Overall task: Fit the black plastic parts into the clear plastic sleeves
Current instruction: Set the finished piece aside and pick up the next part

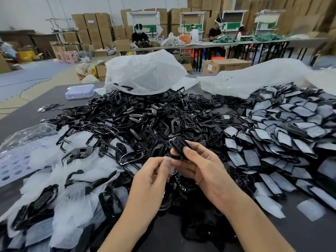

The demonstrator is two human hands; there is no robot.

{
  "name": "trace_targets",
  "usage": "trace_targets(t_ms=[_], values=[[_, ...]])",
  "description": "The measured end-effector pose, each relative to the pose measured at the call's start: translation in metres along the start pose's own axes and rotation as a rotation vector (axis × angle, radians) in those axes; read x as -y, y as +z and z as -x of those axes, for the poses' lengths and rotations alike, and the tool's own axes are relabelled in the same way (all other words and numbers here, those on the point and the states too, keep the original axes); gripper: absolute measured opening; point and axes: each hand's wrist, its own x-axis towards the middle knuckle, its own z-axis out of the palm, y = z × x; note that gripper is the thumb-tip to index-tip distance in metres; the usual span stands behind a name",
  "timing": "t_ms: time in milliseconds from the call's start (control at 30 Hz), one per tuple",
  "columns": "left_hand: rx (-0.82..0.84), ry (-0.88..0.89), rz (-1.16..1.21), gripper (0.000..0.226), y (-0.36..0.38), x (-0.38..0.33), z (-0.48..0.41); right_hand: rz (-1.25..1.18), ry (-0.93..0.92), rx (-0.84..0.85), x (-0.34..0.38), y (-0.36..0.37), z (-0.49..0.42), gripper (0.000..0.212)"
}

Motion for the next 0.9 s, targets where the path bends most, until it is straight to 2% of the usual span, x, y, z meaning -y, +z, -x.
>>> trace_targets(t_ms=[100, 267, 467, 600, 700, 800, 900], values=[[-0.053, -0.001, -0.004, 0.020, -0.003, 0.003, -0.003, 0.079, -0.051, -0.075, 0.001, -0.001, -0.001, 0.020], [-0.046, -0.026, 0.056, 0.029, -0.006, 0.004, -0.004, 0.141, -0.091, -0.219, -0.001, -0.006, -0.004, 0.017], [0.116, -0.045, 0.026, 0.040, -0.005, 0.002, 0.001, 0.131, -0.143, -0.299, -0.003, -0.009, -0.005, 0.016], [0.066, 0.036, -0.081, 0.022, -0.002, 0.004, -0.002, 0.144, -0.166, -0.307, -0.004, -0.012, -0.006, 0.018], [0.049, 0.094, -0.135, 0.021, -0.004, 0.006, -0.005, 0.201, -0.161, -0.308, -0.006, -0.012, -0.005, 0.023], [0.028, 0.080, -0.125, 0.025, -0.005, 0.010, -0.006, 0.323, -0.133, -0.238, -0.011, -0.010, -0.004, 0.028], [-0.061, 0.022, -0.078, 0.019, -0.006, 0.014, -0.008, 0.422, -0.104, -0.140, -0.016, -0.003, -0.003, 0.030]])
